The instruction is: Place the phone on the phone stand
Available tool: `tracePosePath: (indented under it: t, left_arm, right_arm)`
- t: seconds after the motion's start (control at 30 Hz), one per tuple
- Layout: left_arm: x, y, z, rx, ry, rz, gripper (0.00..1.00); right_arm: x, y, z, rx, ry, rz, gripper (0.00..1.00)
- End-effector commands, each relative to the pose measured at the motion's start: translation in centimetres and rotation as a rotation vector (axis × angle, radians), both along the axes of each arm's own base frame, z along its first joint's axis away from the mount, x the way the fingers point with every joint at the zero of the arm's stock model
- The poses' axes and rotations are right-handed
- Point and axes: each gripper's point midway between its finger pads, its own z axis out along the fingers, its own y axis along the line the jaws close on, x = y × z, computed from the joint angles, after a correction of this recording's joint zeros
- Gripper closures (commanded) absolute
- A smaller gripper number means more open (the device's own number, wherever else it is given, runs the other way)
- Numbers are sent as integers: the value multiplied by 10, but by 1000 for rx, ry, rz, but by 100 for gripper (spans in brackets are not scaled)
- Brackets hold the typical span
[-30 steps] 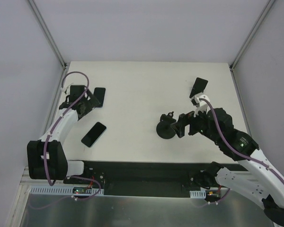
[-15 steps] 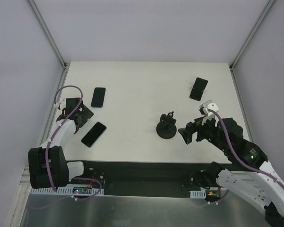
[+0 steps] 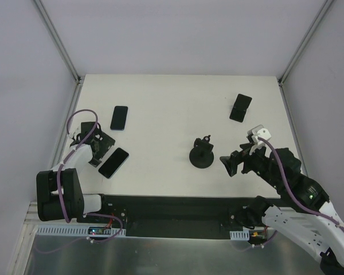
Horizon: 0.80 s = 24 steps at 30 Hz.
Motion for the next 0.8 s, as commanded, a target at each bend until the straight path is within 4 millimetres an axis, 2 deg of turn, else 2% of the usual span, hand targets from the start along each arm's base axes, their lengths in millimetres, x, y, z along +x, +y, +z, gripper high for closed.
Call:
tracePosePath:
  t: [0.0,0.13,0.3,0.4,0.43,0.57,0.7,0.77]
  left_arm:
    - [-26,-29,-19,-184,103,28,1]
    - [-38,-55,-25,-301,144,-19,1]
    - [-44,-72,-19,-259,125,-134,1]
    - [-47,-84,-10,-203,119,-218,1]
    - [-53,-95,-9,-190,130,-272,1]
    - [-60,-108,0,-105,154,-423,1]
    - [-52,-109,20,-7,99,-666,1]
    - [-46,-116,35,-4,51,-773,1]
  right_arm:
    - [7,5,4,-3,-24,2,4]
    - [9,7,0,-12,-18,1,4]
    - [13,12,-4,-27,-4,8,4]
    - [14,11,-8,-40,5,1,4]
    - [15,11,-9,-44,8,-2,4]
    - [17,13,-10,-52,13,3,4]
    - [17,13,-15,-63,26,-3,4]
    - [17,12,-15,-65,26,-2,4]
